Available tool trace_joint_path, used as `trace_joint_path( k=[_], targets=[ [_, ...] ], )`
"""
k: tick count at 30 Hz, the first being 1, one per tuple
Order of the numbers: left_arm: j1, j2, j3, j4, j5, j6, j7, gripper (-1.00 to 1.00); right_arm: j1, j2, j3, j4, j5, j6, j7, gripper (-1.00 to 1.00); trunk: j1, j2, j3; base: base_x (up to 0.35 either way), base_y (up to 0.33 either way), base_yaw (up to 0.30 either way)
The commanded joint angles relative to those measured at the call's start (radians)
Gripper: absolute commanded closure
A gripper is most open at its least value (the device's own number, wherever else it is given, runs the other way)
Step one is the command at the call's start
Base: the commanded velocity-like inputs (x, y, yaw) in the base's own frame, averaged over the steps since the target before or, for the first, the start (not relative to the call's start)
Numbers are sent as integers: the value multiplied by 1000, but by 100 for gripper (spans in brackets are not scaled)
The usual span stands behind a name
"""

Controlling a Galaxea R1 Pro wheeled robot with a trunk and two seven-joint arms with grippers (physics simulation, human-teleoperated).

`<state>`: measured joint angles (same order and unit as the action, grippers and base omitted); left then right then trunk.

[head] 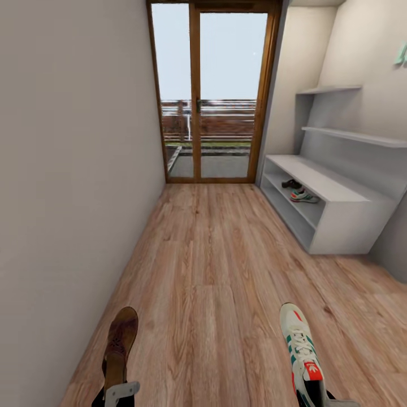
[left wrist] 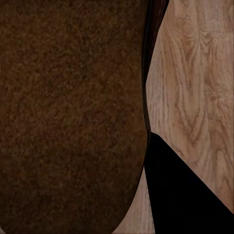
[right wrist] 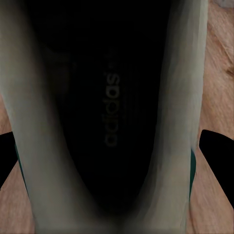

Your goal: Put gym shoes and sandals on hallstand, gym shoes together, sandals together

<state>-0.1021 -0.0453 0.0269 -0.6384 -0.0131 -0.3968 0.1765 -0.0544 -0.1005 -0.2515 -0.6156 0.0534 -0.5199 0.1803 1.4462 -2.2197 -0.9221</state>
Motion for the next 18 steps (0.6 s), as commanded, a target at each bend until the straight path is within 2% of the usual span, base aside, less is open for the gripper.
trace_joint_path(
  k=[1,18],
  targets=[
    [-1,-1,2,0,-5,-2,2,100,-1,1,-6,0,5,-3,7,100,0,0,-1,341,0,0],
    [-1,-1,2,0,-5,-2,2,100,-1,1,-6,0,5,-3,7,100,0,0,-1,340,0,0]
  ],
)
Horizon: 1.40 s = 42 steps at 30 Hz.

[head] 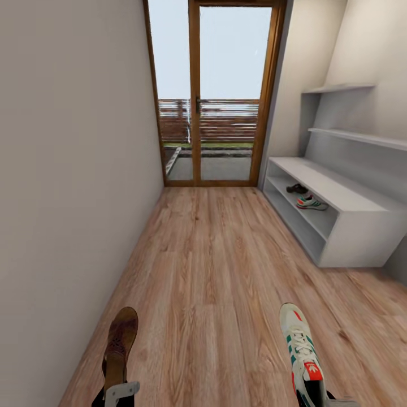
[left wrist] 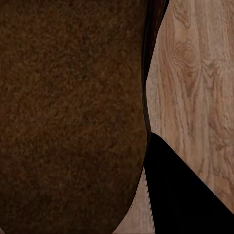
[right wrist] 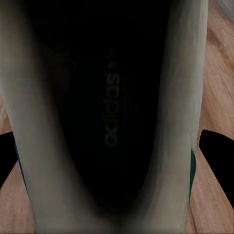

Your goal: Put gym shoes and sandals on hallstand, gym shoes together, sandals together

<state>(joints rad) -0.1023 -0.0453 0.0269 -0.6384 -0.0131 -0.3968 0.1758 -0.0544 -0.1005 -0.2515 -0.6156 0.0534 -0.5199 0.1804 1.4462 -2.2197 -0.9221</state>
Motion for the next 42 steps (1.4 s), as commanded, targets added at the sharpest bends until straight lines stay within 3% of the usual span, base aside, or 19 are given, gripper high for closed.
trace_joint_path(
  k=[1,42],
  targets=[
    [-1,-1,2,0,-5,-2,2,100,-1,1,-6,0,5,-3,7,100,0,0,-1,340,0,0],
    [-1,-2,2,0,-5,-2,2,100,-1,2,-6,-1,2,-3,5,100,0,0,-1,340,0,0]
  ],
)
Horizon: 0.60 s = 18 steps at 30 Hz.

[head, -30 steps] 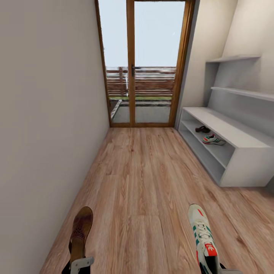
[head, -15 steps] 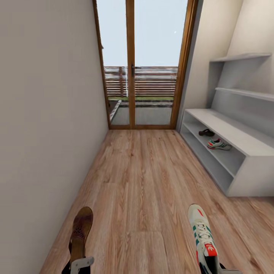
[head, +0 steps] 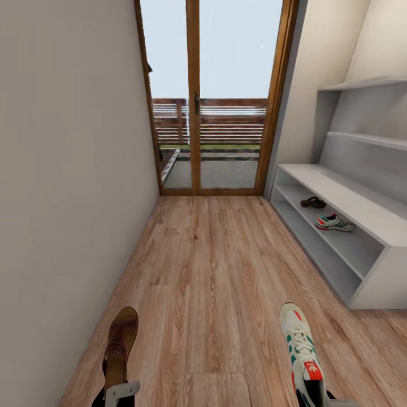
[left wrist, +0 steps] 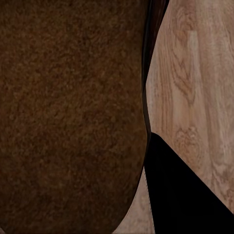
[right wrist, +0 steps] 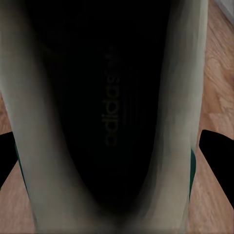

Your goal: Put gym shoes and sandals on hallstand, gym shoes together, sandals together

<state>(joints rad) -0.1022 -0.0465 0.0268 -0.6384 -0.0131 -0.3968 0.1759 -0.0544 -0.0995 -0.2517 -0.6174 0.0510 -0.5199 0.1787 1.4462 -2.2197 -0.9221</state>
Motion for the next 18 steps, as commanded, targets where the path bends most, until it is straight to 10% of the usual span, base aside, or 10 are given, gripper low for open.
trace_joint_path(
  k=[1,18],
  targets=[
    [-1,-1,2,0,-5,-2,2,100,-1,0,-6,0,4,-3,6,100,0,0,-1,340,0,0],
    [-1,0,2,0,-5,-2,2,100,-1,4,-6,1,5,-3,5,100,0,0,-1,340,0,0]
  ],
)
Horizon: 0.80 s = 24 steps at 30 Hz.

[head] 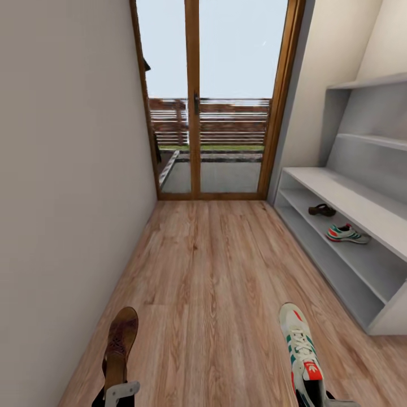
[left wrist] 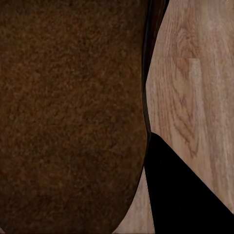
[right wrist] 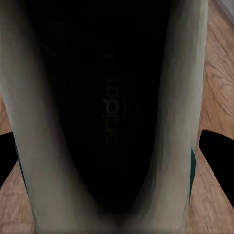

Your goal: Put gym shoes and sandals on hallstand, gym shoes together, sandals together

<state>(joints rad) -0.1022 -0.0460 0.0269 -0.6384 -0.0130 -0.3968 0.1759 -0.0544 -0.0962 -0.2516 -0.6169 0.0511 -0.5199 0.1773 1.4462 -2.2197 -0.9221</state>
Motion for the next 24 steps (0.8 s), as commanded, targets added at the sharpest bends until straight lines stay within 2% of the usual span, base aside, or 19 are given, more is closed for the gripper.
trace_joint_path(
  k=[1,24],
  targets=[
    [-1,-1,2,0,-5,-2,2,100,-1,1,-6,1,5,-3,7,100,0,0,-1,340,0,0],
    [-1,0,2,0,-5,-2,2,100,-1,6,-5,2,6,-3,9,100,0,0,-1,340,0,0]
  ],
)
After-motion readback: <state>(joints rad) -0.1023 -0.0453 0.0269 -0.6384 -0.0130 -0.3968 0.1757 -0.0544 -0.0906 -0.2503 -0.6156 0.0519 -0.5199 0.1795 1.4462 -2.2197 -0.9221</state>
